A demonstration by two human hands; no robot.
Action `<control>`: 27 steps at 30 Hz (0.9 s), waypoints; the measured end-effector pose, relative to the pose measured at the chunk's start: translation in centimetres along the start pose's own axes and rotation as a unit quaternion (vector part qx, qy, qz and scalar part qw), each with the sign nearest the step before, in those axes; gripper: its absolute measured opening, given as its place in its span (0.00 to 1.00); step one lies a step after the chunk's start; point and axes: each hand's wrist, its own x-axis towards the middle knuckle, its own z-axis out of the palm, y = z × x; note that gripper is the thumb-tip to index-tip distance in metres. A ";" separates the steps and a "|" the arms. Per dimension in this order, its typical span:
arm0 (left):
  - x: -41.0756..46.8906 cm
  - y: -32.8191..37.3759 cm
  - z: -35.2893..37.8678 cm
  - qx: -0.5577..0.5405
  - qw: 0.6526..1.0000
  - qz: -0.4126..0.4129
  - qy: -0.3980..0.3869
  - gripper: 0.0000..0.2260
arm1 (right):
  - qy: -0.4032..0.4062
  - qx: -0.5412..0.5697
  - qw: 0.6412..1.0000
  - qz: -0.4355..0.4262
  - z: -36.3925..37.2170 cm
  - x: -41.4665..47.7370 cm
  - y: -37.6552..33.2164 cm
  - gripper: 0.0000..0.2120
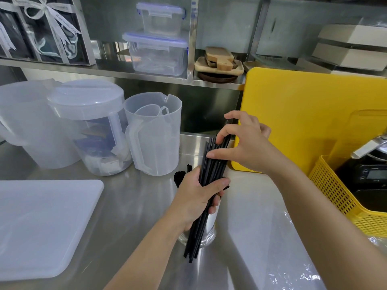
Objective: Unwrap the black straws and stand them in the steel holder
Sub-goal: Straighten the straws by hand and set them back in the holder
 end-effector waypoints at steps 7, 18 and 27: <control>0.0 0.0 -0.1 0.014 1.000 0.022 0.005 0.06 | -0.022 0.035 0.999 0.025 0.5 0.1 -0.7 0.12; -0.1 -0.2 -0.4 0.027 0.999 0.025 -0.030 0.07 | 0.076 0.395 0.910 0.102 0.1 0.5 -0.2 0.09; 1.2 0.2 -3.2 -0.122 0.989 -0.041 0.079 0.06 | 0.324 0.639 0.694 0.067 -0.1 0.5 -0.1 0.03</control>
